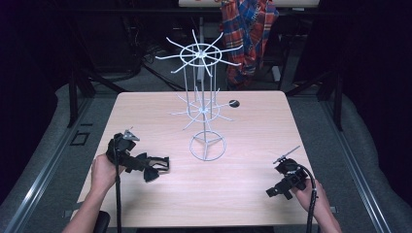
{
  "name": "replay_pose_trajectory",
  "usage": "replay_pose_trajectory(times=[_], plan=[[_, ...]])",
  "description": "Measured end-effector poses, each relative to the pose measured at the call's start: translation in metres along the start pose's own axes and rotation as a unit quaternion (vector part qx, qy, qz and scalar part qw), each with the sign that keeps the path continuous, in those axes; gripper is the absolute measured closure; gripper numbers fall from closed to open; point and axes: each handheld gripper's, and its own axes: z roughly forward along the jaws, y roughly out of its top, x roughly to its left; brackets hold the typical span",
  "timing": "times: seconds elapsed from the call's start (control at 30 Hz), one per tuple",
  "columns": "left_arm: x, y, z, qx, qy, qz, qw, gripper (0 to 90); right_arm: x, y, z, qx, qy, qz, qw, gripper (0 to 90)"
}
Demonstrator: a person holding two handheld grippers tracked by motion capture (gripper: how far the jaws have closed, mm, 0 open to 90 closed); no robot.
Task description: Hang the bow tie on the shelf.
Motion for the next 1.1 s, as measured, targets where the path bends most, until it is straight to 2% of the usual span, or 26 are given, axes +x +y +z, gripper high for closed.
replay_pose_trajectory(times=[0.07, 0.17, 0.27, 0.43, 0.5, 0.63, 0.7, 0.73, 0.8, 0.9, 0.97, 1.0, 1.07, 1.1], plan=[[0.001, -0.001, -0.002, -0.017, -0.006, -0.008, 0.9998, 0.1, 0.000, 0.000, 0.000, -0.001, 0.000, 0.001, 1.0000, 15.4], [0.002, -0.001, -0.002, -0.018, -0.002, -0.006, 0.9998, 0.0, 0.000, 0.000, -0.001, 0.003, -0.001, -0.002, 1.0000, 15.4], [0.003, -0.001, 0.000, -0.003, -0.004, -0.005, 1.0000, 0.1, 0.001, 0.000, -0.001, 0.000, -0.001, 0.000, 1.0000, 15.4], [0.001, 0.000, 0.002, -0.003, -0.001, -0.005, 1.0000, 0.1, 0.001, 0.000, -0.002, -0.003, -0.008, -0.008, 0.9999, 15.4], [0.000, 0.001, 0.003, 0.005, 0.000, -0.005, 1.0000, 0.1, 0.001, 0.001, -0.003, -0.006, -0.007, -0.012, 0.9999, 15.4], [-0.001, 0.002, 0.005, 0.018, -0.001, -0.001, 0.9998, 0.1, 0.001, 0.000, -0.005, -0.019, -0.003, -0.003, 0.9998, 15.4], [-0.004, 0.003, 0.008, 0.027, -0.001, 0.005, 0.9996, 0.2, 0.000, 0.000, -0.010, -0.045, 0.000, 0.010, 0.9989, 15.3], [-0.004, 0.003, 0.008, 0.027, -0.001, 0.005, 0.9996, 0.1, -0.001, 0.000, -0.012, -0.045, -0.003, 0.008, 0.9990, 15.3], [-0.009, 0.006, 0.010, 0.034, -0.005, 0.015, 0.9993, 0.2, -0.001, 0.000, -0.012, -0.056, 0.005, 0.012, 0.9983, 15.2], [-0.012, 0.008, 0.012, 0.038, -0.009, 0.021, 0.9990, 0.2, 0.000, 0.001, -0.013, -0.052, 0.004, 0.010, 0.9986, 14.7], [-0.014, 0.008, 0.013, 0.042, -0.011, 0.027, 0.9987, 0.2, 0.001, 0.001, -0.012, -0.059, 0.009, 0.013, 0.9981, 14.7], [-0.014, 0.008, 0.014, 0.044, -0.011, 0.032, 0.9984, 0.3, 0.001, 0.001, -0.012, -0.057, 0.002, 0.013, 0.9983, 14.7], [-0.016, 0.009, 0.018, 0.049, -0.015, 0.038, 0.9979, 0.3, 0.001, 0.001, -0.011, -0.059, 0.009, 0.011, 0.9981, 14.7], [-0.017, 0.010, 0.020, 0.049, -0.017, 0.040, 0.9978, 0.6, 0.001, 0.001, -0.011, -0.058, 0.003, 0.014, 0.9982, 14.7]])
